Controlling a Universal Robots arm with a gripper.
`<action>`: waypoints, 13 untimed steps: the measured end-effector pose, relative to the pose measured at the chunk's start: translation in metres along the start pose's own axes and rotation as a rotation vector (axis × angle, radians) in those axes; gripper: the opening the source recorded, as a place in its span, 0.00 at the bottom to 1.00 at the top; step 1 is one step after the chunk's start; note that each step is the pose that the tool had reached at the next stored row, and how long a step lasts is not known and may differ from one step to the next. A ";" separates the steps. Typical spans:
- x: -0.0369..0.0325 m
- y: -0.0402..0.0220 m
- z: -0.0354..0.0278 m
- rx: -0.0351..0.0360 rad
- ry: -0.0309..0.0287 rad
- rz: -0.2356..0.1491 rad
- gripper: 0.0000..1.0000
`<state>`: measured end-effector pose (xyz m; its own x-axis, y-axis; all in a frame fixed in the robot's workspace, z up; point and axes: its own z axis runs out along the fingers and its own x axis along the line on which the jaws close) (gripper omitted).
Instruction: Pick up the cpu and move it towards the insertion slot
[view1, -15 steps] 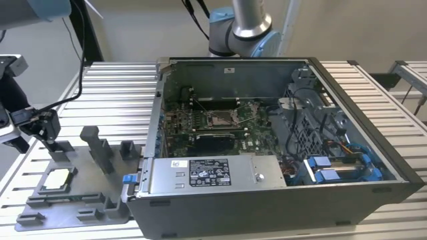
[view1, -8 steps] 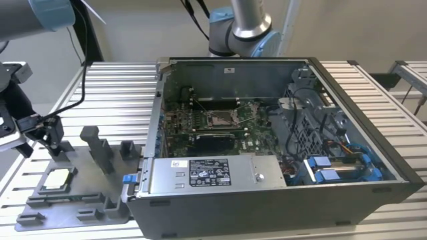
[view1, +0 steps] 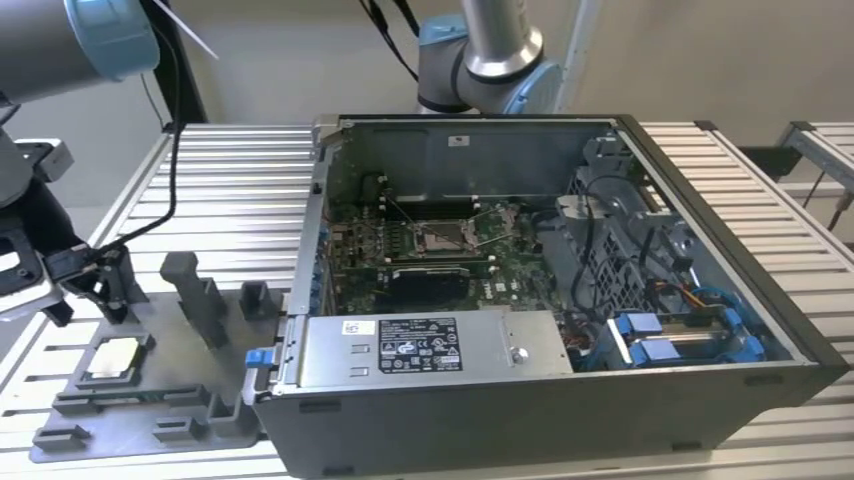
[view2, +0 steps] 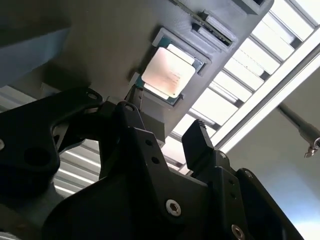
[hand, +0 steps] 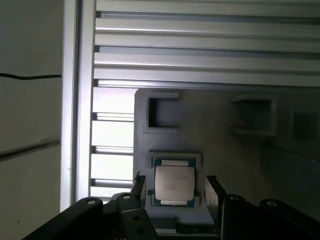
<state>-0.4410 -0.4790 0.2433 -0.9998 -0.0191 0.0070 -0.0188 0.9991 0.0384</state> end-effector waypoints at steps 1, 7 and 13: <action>-0.0002 -0.0008 0.0012 0.0001 0.0011 0.000 1.00; -0.0017 -0.0021 0.0113 0.0000 0.0029 -0.004 1.00; -0.0019 -0.0029 0.0179 0.0020 0.0020 -0.006 1.00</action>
<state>-0.4392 -0.4813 0.2253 -0.9996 -0.0256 0.0087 -0.0253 0.9990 0.0364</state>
